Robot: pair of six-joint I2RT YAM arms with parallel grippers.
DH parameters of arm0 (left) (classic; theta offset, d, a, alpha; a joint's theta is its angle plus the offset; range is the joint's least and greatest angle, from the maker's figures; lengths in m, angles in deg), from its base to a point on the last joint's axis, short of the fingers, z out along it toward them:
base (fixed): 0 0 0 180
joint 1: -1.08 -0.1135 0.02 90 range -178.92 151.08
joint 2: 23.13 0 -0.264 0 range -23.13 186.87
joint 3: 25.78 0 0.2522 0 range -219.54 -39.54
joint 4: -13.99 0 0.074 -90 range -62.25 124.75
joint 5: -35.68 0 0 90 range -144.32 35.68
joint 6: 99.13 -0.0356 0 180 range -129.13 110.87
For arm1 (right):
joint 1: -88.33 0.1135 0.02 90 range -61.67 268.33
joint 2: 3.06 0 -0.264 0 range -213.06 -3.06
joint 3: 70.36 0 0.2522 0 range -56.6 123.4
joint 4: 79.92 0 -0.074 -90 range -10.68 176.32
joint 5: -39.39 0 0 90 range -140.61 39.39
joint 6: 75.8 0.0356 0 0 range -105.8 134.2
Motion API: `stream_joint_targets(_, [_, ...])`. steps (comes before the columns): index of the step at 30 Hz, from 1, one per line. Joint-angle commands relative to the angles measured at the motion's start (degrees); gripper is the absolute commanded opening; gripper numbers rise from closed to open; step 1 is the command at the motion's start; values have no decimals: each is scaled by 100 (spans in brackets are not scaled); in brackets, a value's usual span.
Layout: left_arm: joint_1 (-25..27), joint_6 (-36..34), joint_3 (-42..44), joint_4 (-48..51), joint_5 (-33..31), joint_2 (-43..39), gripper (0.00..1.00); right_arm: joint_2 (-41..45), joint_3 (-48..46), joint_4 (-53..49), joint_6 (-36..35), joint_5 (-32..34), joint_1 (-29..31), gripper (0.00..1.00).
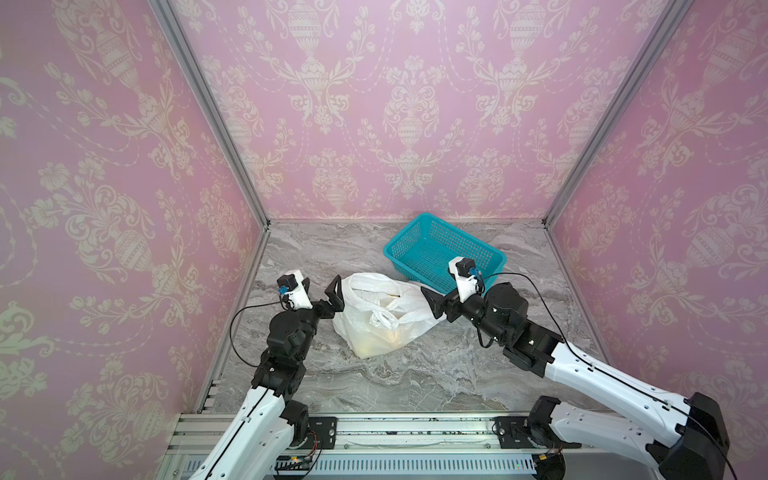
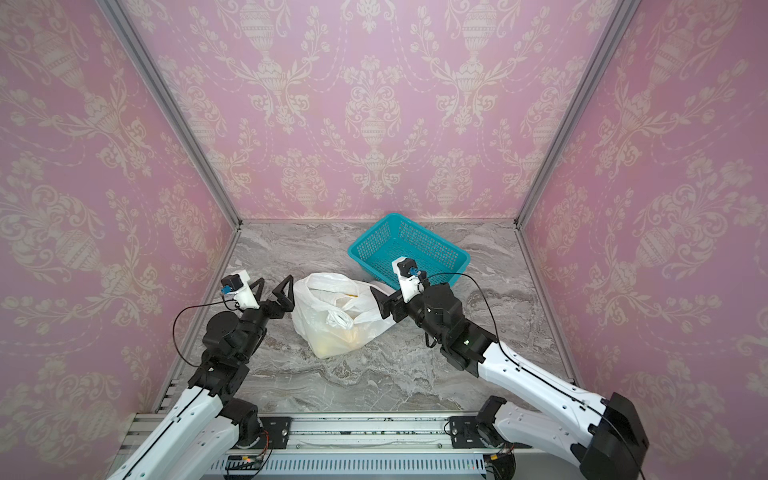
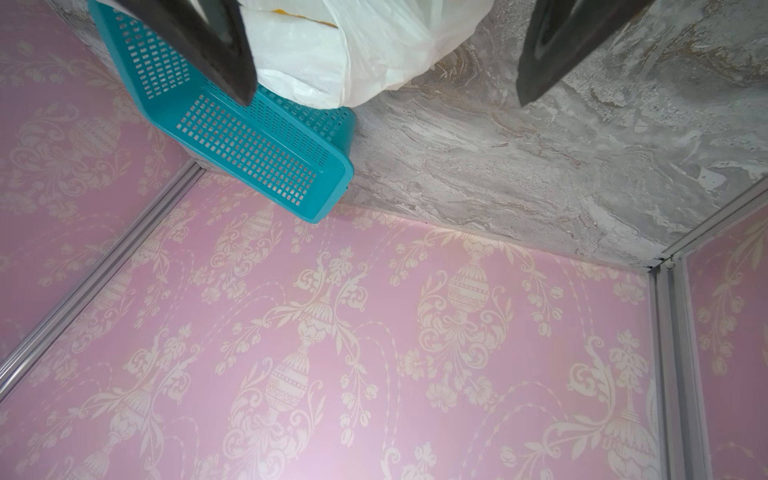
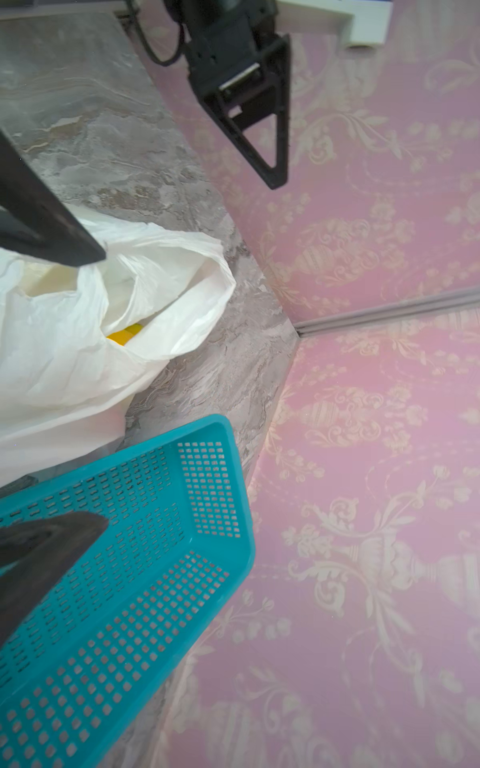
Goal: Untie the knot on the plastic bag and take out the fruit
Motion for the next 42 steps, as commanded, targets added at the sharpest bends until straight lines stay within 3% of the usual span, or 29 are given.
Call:
stream_joint_targets(1, [-20,-9,157,205,-456,-374,99,-323,177,-274,-1343,-633,423,96])
stream_joint_targets(4, [-21,-26,149,313,-493,-543,99,-668,429,-684,-1799,-177,804,98])
stream_joint_targets(9, [-22,-71,162,278,-404,-562,99,-919,144,-872,-2302,1754,1051,100])
stream_joint_targets(14, [-18,-66,87,313,-213,-515,99,-809,170,-942,-2359,1661,1118,100])
stream_joint_targets(26, [-19,-22,116,279,-70,-577,99,-3044,1383,-1413,-2556,3671,1267,94])
stream_joint_targets(29, [-17,-26,109,296,-63,-586,99,-3114,1549,-1448,-2600,3726,1288,94])
stream_joint_targets(34, [-17,-13,117,275,-62,-560,99,-2389,1095,-1288,-2574,3343,1468,99])
stream_joint_targets(42, [-13,9,109,230,9,-485,99,-2350,954,-677,-2482,3887,1442,100])
